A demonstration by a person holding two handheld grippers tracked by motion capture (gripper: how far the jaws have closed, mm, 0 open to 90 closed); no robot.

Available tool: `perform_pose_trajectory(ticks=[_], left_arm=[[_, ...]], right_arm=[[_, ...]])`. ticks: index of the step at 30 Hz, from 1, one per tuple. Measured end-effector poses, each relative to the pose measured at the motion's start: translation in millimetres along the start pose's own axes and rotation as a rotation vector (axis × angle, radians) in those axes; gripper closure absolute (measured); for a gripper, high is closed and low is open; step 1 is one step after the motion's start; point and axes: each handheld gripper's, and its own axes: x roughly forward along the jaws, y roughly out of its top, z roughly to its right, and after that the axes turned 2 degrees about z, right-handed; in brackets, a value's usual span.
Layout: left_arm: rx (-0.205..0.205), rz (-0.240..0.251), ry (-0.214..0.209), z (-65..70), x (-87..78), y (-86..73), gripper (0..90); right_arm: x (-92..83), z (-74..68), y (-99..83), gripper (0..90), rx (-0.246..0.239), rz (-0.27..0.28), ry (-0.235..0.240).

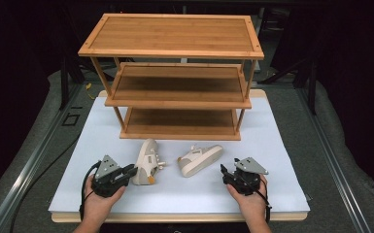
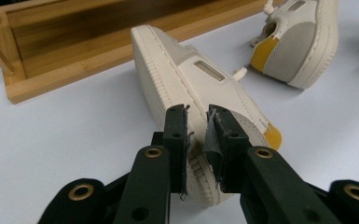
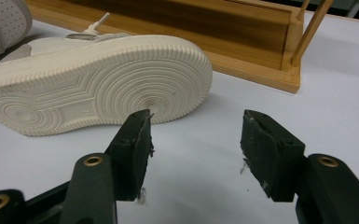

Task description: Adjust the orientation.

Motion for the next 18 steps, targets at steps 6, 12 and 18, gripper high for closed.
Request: perform_pose_trajectory(ticks=[6,12,18], left_arm=[[-0.001,-0.002,0.006,-1.1,-0.3,-0.4,77.9],[-0.015,-0.001,0.014,-5.3,-2.8,-2.1,78.4],[-0.030,-0.006,0.052,-13.7,-7.3,-5.2,77.4]], right_arm=[[-0.2,2.9,-0.4,43.0,0.030,-0.002,0.002],[-1.2,4.2,-0.5,43.2,0.039,0.000,0.011],[-0.5,3.8,-1.1,43.2,0.050,-0.005,0.012]])
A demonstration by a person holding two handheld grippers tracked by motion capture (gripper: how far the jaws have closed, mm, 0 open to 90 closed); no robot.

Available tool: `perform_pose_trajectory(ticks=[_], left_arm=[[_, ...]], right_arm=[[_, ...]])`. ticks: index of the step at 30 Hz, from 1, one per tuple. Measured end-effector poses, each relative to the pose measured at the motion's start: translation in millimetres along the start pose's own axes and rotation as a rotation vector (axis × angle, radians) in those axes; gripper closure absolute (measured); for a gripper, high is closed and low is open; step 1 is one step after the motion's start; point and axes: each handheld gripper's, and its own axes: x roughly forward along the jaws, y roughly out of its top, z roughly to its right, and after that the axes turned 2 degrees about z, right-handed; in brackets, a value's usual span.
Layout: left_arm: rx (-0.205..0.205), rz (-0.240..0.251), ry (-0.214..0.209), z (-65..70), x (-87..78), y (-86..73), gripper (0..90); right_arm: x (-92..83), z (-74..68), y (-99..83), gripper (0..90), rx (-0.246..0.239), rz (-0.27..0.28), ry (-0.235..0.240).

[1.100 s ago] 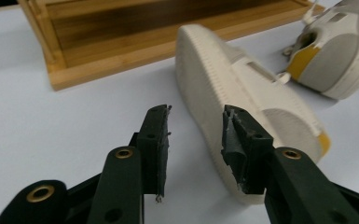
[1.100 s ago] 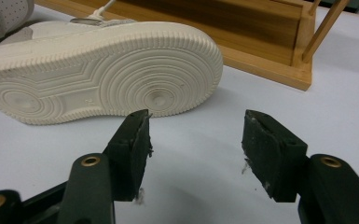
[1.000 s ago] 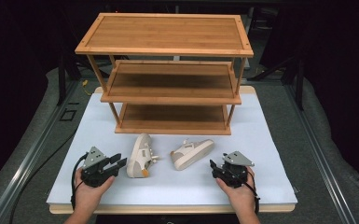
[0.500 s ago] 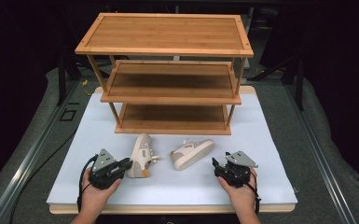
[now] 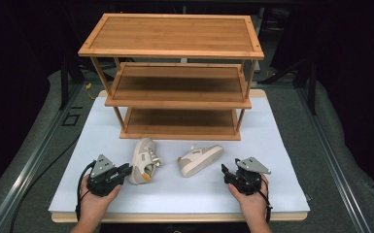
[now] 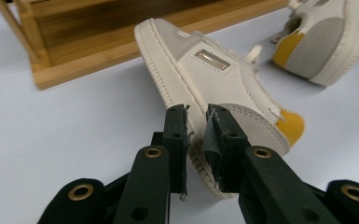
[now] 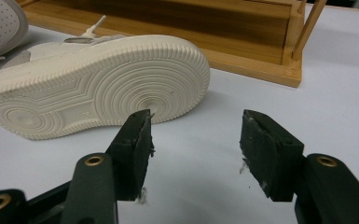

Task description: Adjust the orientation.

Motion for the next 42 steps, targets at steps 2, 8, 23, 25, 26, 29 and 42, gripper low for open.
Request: perform_pose_trajectory(ticks=[2,8,23,25,26,29,42], left_arm=[[-0.012,-0.004,0.012,-3.7,-1.0,-1.5,77.5],[-0.069,-0.056,0.054,-22.8,1.8,-9.9,77.6],[-0.217,0.034,0.064,-37.5,-1.4,-5.2,59.4],[-0.210,0.039,0.035,-32.7,5.0,-0.8,55.8],[-0.204,0.029,0.033,-31.1,8.4,-0.1,54.5],[-0.191,0.008,0.032,-30.0,15.3,-0.5,53.5],[-0.209,-0.033,0.003,-23.8,27.8,1.1,65.1]], right_arm=[[-0.3,0.2,0.0,43.3,0.001,0.001,0.003],[0.5,0.4,-0.4,43.3,0.005,0.004,0.005],[-1.4,2.1,0.1,43.8,0.024,0.017,-0.001],[-1.6,1.7,0.4,43.8,0.026,0.027,-0.003],[-2.2,1.1,0.9,43.8,0.026,0.028,-0.005],[-3.5,-1.7,2.4,47.1,0.040,0.034,0.009],[5.4,-32.6,31.6,70.8,0.036,0.011,0.129]])
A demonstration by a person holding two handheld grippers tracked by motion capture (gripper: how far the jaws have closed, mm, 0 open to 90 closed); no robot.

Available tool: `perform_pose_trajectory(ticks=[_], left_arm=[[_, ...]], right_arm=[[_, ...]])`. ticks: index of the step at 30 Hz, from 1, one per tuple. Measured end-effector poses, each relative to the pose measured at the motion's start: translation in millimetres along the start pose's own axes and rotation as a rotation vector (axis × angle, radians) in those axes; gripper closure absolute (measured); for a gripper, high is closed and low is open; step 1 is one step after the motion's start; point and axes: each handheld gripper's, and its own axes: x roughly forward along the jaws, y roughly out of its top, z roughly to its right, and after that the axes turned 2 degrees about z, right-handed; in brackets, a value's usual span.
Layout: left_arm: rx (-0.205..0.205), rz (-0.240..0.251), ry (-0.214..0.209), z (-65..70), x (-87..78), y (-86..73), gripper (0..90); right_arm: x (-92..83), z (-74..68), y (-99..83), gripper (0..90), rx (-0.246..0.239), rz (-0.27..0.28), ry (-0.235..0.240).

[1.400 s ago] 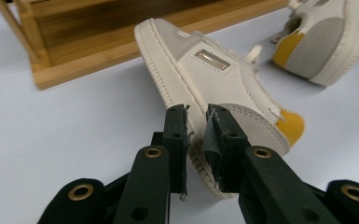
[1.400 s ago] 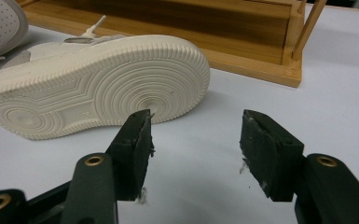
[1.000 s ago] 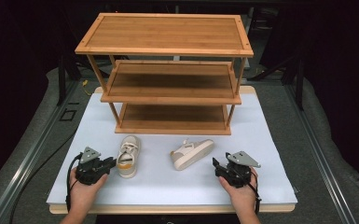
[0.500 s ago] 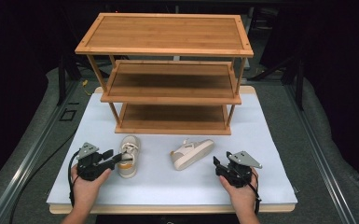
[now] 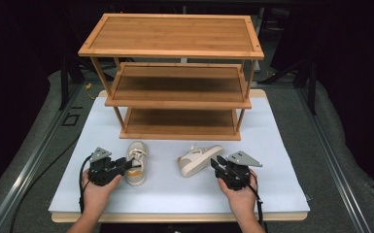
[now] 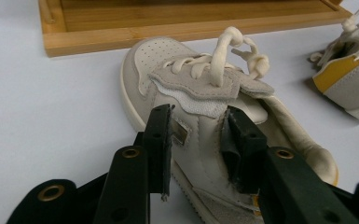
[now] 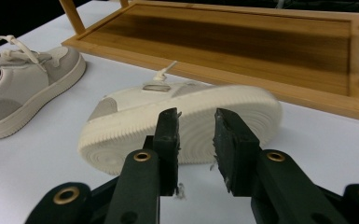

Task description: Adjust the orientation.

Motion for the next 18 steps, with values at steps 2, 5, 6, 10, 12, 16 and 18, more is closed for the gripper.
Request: perform_pose_trajectory(ticks=[2,5,6,10,12,16,18], left_arm=[[0.000,-0.003,-0.008,1.8,1.2,0.7,65.1],[0.002,-0.008,-0.022,5.1,2.5,0.6,65.2],[0.003,-0.011,-0.038,7.5,2.3,0.1,65.3],[0.017,-0.010,-0.052,11.2,0.8,-2.0,66.6],[0.032,-0.009,-0.060,12.4,-0.6,-3.4,67.0],[0.020,0.004,-0.076,9.8,-0.8,-5.4,67.2],[0.013,0.010,-0.083,8.3,-0.8,-6.3,66.8]], right_arm=[[5.1,-2.9,2.8,72.1,-0.009,-0.003,-0.001],[12.8,-7.1,9.4,74.8,-0.019,-0.001,-0.013],[17.6,-8.7,13.4,78.5,-0.038,-0.005,-0.022],[25.7,-7.7,14.2,80.8,-0.045,-0.007,-0.033],[25.4,-8.0,13.7,83.0,-0.047,-0.006,-0.044],[18.8,-11.5,9.5,83.4,-0.084,-0.016,-0.076],[13.2,-11.4,5.7,81.7,-0.080,-0.018,-0.073]])
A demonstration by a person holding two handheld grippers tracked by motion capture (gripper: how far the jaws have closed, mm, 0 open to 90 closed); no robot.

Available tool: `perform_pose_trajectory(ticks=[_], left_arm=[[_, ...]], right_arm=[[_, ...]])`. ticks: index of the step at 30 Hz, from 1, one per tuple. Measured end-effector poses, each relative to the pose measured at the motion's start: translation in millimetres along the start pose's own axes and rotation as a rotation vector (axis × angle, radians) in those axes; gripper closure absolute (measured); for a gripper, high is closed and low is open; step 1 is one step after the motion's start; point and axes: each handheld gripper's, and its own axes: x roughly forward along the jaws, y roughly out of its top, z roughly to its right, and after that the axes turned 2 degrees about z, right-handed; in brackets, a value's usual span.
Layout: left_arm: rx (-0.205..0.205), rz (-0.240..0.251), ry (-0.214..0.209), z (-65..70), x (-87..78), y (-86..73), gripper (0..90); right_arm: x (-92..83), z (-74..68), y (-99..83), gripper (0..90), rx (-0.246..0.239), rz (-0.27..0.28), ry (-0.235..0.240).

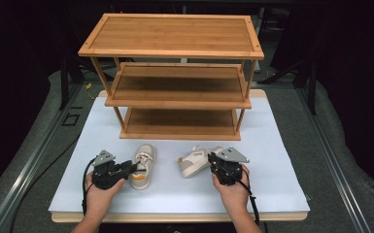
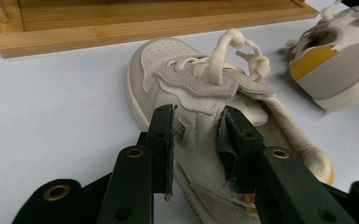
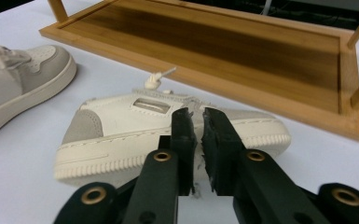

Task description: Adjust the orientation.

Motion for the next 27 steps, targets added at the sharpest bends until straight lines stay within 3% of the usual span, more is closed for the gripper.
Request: perform_pose_trajectory(ticks=[1,2,6,9,10,13,16,18,20,23,24,27], left_arm=[[-0.007,0.001,-0.003,-0.6,0.0,-0.4,66.3],[-0.014,0.004,-0.009,-1.1,0.4,-1.0,64.8],[-0.021,0.011,-0.019,-1.6,0.3,-2.3,64.3],[-0.015,0.012,-0.022,-1.7,0.7,-2.2,63.6],[-0.015,0.013,-0.020,-1.6,0.8,-2.3,63.6],[-0.015,0.015,-0.021,-1.6,0.9,-2.7,63.3],[-0.016,0.016,-0.025,-1.7,1.1,-2.5,63.2],[-0.015,0.014,-0.025,-1.7,1.1,-2.4,63.1],[-0.017,0.018,-0.024,-1.6,0.9,-2.9,63.0],[-0.018,0.018,-0.029,-1.8,0.2,-2.8,63.0],[-0.020,0.019,-0.030,-1.8,0.2,-2.9,63.0],[-0.020,0.018,-0.029,-1.6,0.2,-2.8,63.1]], right_arm=[[-3.0,1.0,-1.9,80.5,0.008,-0.005,-0.003],[-9.3,5.4,-6.5,79.0,0.035,-0.015,0.044],[-18.9,11.0,-16.0,77.6,0.081,-0.051,0.057],[-27.0,18.4,-30.4,75.7,0.148,-0.100,0.049],[-27.0,18.4,-30.4,75.7,0.148,-0.100,0.049],[-29.4,27.2,-38.6,72.4,0.219,-0.106,0.032],[-26.8,29.7,-40.7,71.6,0.235,-0.102,0.042],[-25.2,29.4,-41.1,71.4,0.220,-0.093,0.032],[-31.0,26.4,-42.6,72.5,0.207,-0.094,-0.019],[-33.2,28.9,-43.9,73.1,0.216,-0.096,-0.036],[-31.7,33.0,-44.9,75.8,0.215,-0.118,-0.060],[-26.9,37.6,-47.9,78.2,0.235,-0.134,-0.053]])
